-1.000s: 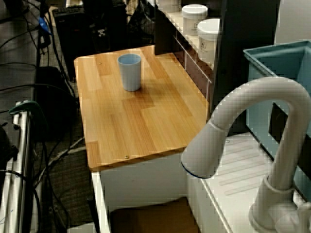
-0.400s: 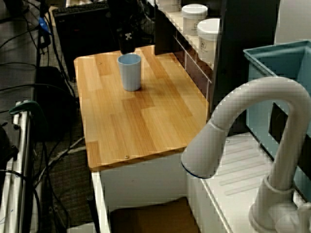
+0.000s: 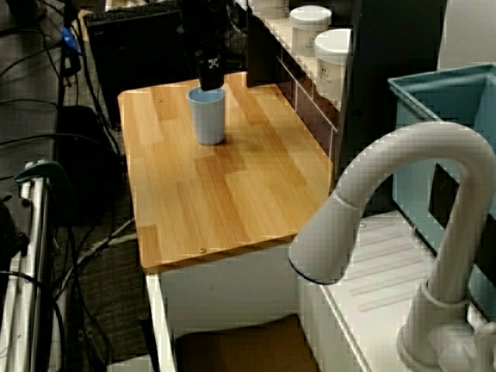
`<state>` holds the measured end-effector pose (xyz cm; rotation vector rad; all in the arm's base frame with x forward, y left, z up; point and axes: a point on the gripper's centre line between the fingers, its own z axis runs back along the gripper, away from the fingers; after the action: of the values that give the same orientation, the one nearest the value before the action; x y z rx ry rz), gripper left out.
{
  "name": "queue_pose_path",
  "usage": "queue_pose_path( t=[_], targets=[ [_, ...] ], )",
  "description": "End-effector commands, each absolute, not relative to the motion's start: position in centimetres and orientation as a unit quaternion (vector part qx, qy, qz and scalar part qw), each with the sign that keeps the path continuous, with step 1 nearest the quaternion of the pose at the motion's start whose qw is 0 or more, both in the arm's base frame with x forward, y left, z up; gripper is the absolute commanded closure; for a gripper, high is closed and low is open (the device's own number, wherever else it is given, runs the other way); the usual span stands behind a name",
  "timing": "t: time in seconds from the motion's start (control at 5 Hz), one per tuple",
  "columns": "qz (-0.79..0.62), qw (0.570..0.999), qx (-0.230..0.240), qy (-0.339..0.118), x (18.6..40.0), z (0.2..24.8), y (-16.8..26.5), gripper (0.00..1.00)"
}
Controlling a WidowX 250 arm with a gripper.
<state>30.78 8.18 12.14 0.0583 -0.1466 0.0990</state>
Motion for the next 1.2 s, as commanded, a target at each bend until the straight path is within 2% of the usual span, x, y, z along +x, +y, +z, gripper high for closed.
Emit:
queue_pose_path(
  t=[0.0,1.0],
  targets=[
    [0.062,0.994,0.037,-0.087,31.6,11.6,8.9,0.0],
    [0.08,0.989,0.057,-0.11,31.3,9.4,9.0,0.0]
  ],
)
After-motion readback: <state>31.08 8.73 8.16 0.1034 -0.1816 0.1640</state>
